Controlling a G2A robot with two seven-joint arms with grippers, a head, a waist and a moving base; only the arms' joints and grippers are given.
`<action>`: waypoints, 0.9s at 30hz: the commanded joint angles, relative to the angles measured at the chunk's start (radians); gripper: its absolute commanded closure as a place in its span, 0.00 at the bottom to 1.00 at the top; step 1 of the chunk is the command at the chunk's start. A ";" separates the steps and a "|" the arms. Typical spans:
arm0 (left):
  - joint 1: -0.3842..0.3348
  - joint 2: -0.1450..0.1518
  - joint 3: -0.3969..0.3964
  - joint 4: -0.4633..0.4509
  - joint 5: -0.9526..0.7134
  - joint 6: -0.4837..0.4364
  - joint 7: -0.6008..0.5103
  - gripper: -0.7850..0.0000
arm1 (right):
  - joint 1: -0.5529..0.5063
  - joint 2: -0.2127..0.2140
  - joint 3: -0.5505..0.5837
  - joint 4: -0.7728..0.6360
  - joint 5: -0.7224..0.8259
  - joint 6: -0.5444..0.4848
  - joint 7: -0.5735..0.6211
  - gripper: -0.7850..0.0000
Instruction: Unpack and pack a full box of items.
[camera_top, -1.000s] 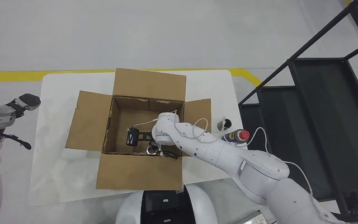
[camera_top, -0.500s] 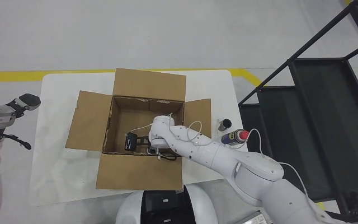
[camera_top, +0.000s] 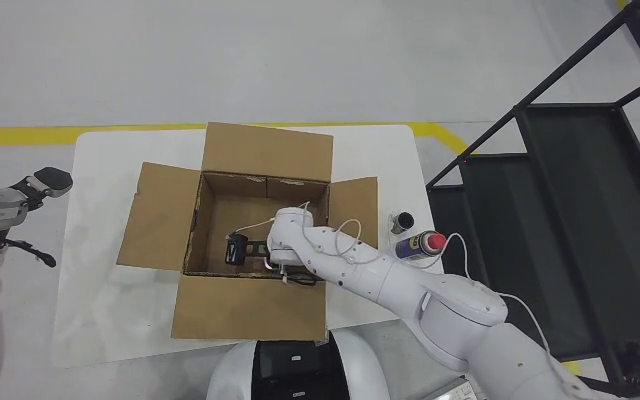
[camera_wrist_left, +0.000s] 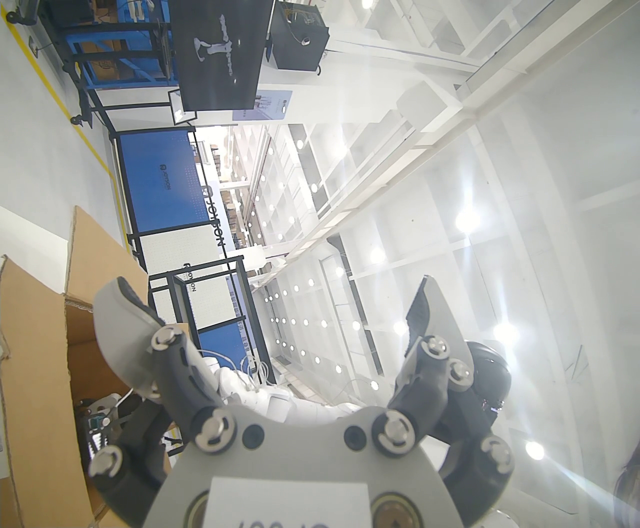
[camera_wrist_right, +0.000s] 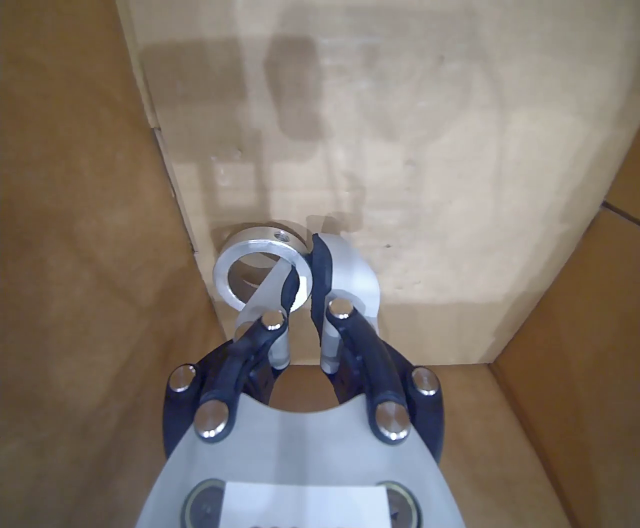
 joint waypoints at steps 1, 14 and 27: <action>0.000 0.000 0.000 0.000 0.000 0.000 0.000 0.00 | -0.009 0.009 0.012 -0.032 -0.022 0.018 0.002 1.00; 0.000 0.000 0.000 0.000 0.000 0.000 0.000 0.00 | -0.212 0.150 0.232 -0.422 -0.284 0.166 -0.086 1.00; 0.000 0.000 0.000 0.000 0.000 0.000 0.000 0.00 | -0.324 0.202 0.336 -0.550 -0.356 0.122 -0.186 1.00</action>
